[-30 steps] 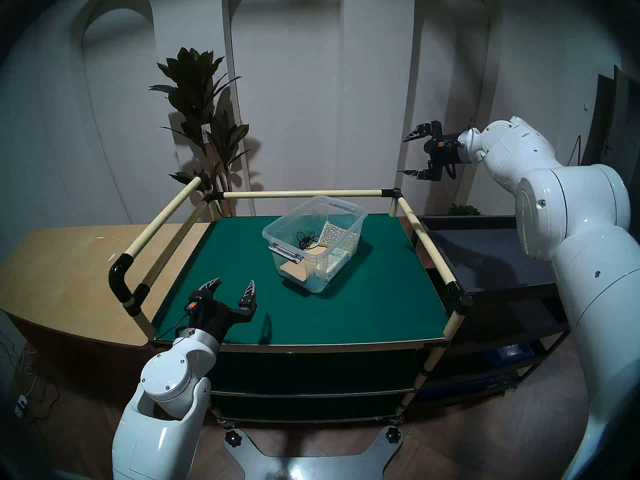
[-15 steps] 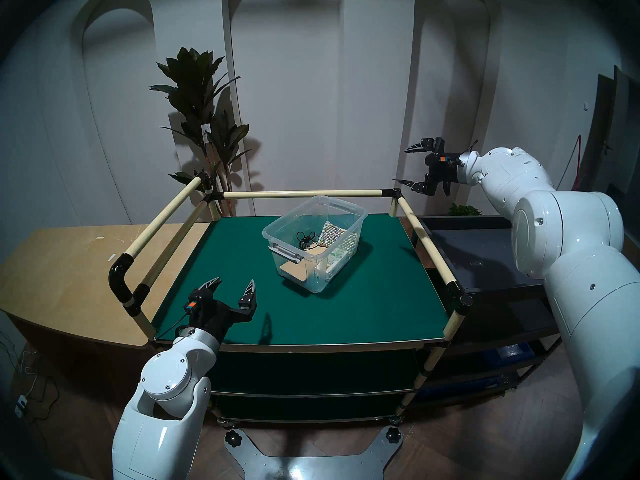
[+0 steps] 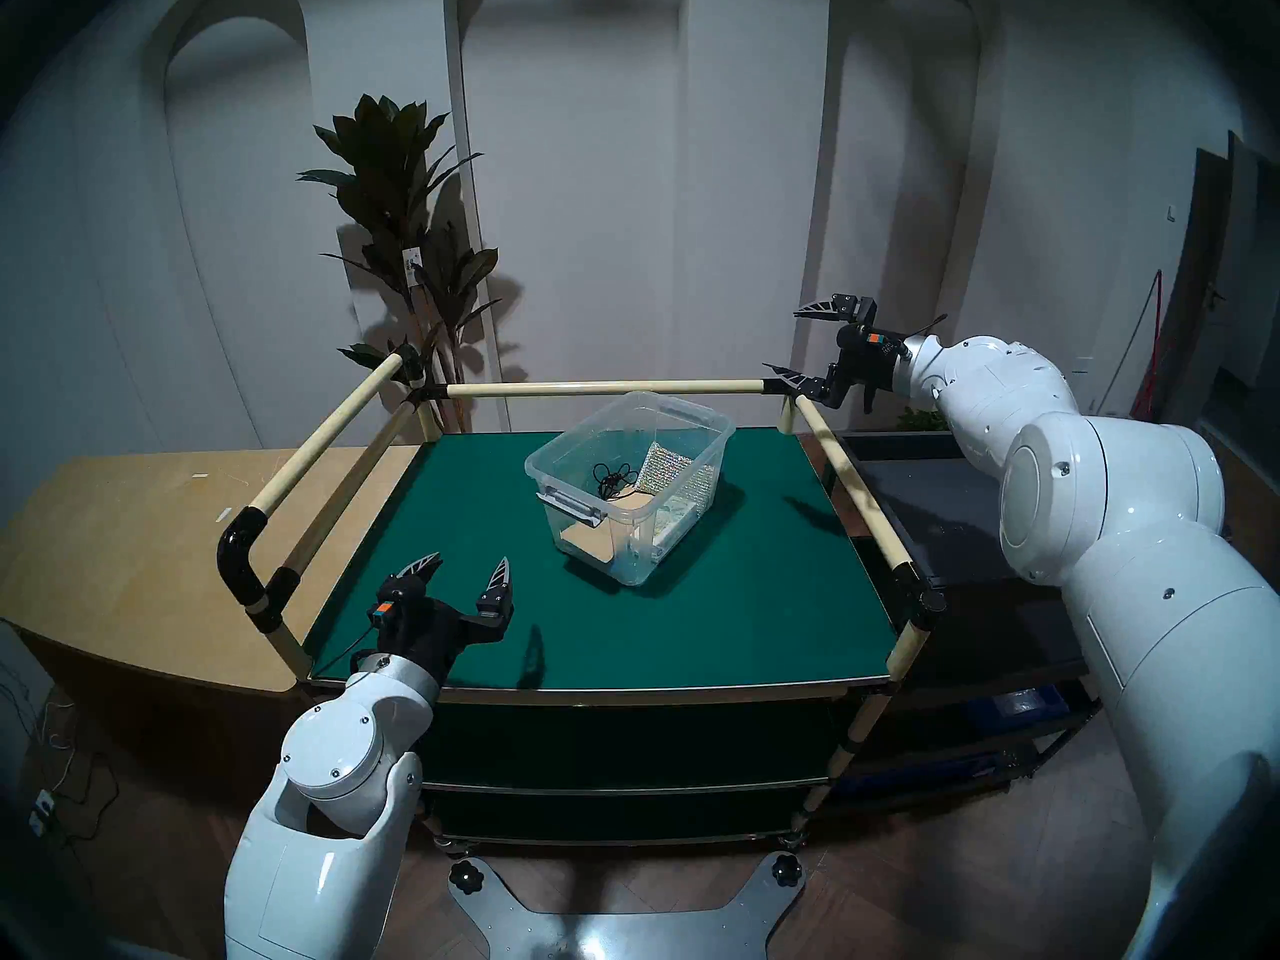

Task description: Put the storage box onto the shelf

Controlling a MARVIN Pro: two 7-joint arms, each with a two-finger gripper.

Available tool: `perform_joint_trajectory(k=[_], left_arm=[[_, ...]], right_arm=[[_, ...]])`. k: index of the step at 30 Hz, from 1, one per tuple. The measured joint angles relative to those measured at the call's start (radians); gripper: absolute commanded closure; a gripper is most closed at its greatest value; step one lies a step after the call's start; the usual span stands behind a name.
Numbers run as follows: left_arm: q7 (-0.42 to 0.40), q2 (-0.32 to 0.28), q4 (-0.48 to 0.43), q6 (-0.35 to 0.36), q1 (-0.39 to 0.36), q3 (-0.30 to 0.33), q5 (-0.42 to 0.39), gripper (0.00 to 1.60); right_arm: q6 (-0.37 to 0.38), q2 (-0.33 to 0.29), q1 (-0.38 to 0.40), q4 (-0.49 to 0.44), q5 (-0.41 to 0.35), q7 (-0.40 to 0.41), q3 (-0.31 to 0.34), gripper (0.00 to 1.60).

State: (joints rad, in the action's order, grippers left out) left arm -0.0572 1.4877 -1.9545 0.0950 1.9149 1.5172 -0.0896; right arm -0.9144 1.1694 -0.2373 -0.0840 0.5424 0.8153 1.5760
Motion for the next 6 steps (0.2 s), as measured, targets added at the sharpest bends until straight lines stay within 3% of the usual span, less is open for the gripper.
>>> perform_joint_trajectory(k=[6], left_arm=[[0.0,0.0,0.0,0.0,-0.001,0.0,0.0,0.0]], right_arm=[[-0.014,-0.019,-0.009,0.0,-0.037,0.0,0.049,0.0]])
